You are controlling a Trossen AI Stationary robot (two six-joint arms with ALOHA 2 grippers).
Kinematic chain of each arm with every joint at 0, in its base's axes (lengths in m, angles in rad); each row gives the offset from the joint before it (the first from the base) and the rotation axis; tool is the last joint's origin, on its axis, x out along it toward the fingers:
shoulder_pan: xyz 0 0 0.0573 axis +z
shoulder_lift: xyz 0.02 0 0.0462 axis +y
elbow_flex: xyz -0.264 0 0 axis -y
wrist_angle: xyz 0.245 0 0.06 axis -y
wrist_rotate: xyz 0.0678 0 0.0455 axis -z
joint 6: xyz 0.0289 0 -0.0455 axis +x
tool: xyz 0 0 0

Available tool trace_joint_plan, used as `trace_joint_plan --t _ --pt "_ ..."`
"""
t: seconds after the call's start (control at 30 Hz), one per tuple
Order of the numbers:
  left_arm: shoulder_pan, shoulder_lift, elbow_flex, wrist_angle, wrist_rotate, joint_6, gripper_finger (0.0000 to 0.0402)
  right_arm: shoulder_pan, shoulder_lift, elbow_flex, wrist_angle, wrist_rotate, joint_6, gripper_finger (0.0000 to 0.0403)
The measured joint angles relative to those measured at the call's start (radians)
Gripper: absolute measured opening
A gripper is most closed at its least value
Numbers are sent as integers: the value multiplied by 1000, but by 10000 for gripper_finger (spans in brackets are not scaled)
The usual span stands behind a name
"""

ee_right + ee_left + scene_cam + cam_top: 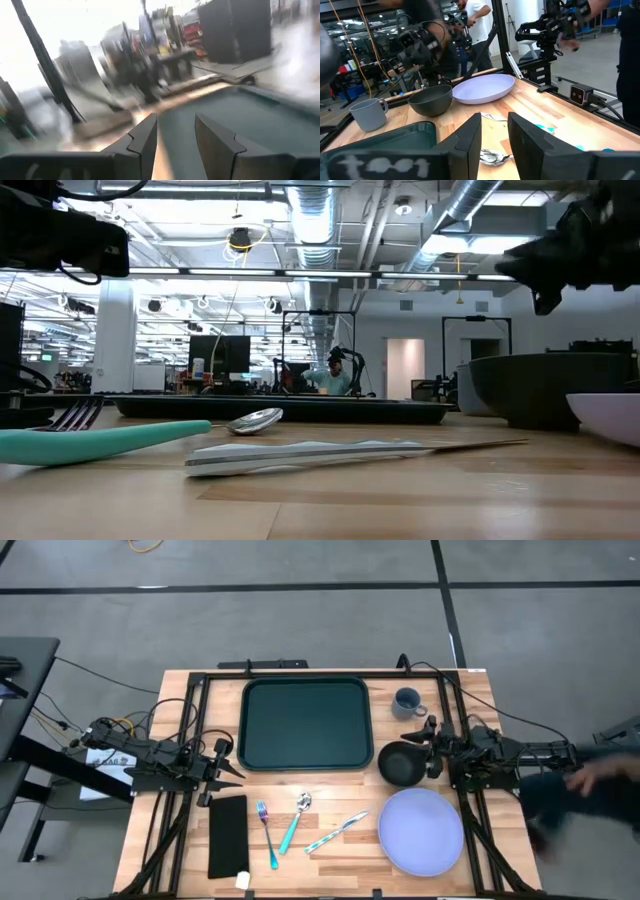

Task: Set up tray
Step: Put the gray mug on the tray

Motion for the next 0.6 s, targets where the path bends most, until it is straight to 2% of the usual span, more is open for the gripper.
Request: trace_joint_plan --t 0.07,0.13,0.27,0.37,0.43,0.47,0.53,0.6 --pt "0 0 0 0 0 0 87 2 0 0 99 67 215 123" --pt "0 0 0 0 0 0 87 -1 0 0 184 175 338 123" --pt "0 0 0 0 0 0 87 -20 0 0 328 429 381 123" --pt "1 0 0 0 -8 178 87 -39 -1 0 401 575 381 123" --pt "1 0 0 9 -58 293 87 -58 -1 0 411 574 381 123" --pt "1 0 0 15 -90 325 87 -66 0 1 411 541 381 123" --pt "1 0 0 23 -154 359 87 -78 12 21 389 483 382 123" --pt "1 0 0 32 -221 389 87 -86 77 80 323 465 382 123"
